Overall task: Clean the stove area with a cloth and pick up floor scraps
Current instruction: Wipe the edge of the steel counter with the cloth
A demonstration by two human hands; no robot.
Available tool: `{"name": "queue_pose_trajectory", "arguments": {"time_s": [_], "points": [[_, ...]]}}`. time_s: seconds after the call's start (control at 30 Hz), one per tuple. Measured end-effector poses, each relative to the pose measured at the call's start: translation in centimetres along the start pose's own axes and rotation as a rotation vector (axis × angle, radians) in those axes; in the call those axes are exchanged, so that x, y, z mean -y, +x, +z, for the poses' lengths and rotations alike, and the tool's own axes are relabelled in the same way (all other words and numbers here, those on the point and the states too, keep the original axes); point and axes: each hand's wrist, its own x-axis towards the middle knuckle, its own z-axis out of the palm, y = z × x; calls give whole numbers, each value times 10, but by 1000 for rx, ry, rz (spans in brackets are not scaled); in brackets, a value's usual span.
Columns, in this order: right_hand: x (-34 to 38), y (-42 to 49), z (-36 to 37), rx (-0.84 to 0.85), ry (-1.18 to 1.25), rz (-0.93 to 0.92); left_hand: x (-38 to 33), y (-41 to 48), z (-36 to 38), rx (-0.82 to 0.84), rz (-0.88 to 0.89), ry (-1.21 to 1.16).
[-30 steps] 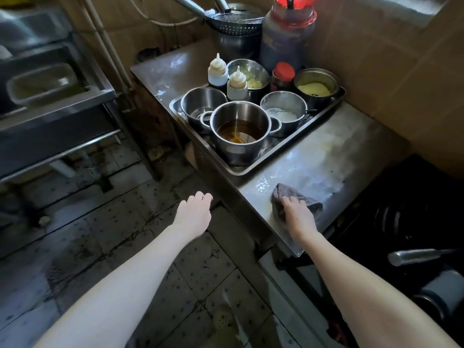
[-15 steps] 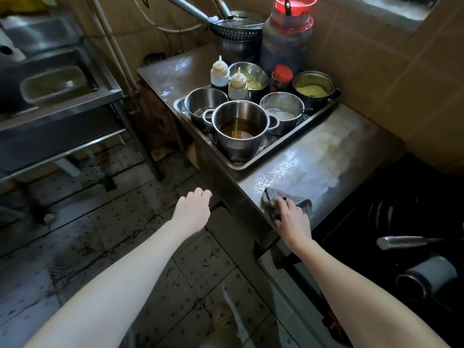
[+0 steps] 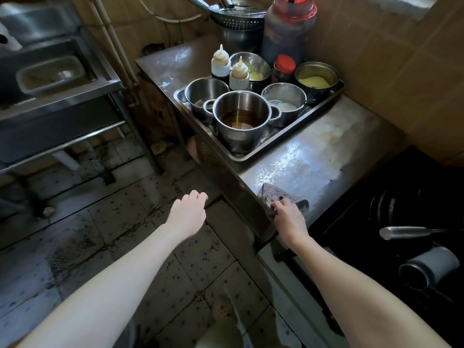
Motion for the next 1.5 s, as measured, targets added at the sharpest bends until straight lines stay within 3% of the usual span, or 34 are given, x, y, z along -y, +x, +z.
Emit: {"name": "queue_pose_trajectory", "arguments": {"time_s": [0.23, 0.83, 1.17, 1.5], "points": [[42, 5, -10, -63, 176, -134, 28, -9, -14, -28, -75, -52], [252, 111, -26, -116, 125, -648, 185, -65, -50, -102, -534, -163], [371, 233, -12, -61, 119, -778, 298, -15, -85, -168, -759, -198], [479, 357, -22, -68, 120, -831, 402, 64, -131, -178, -832, -218]]}}
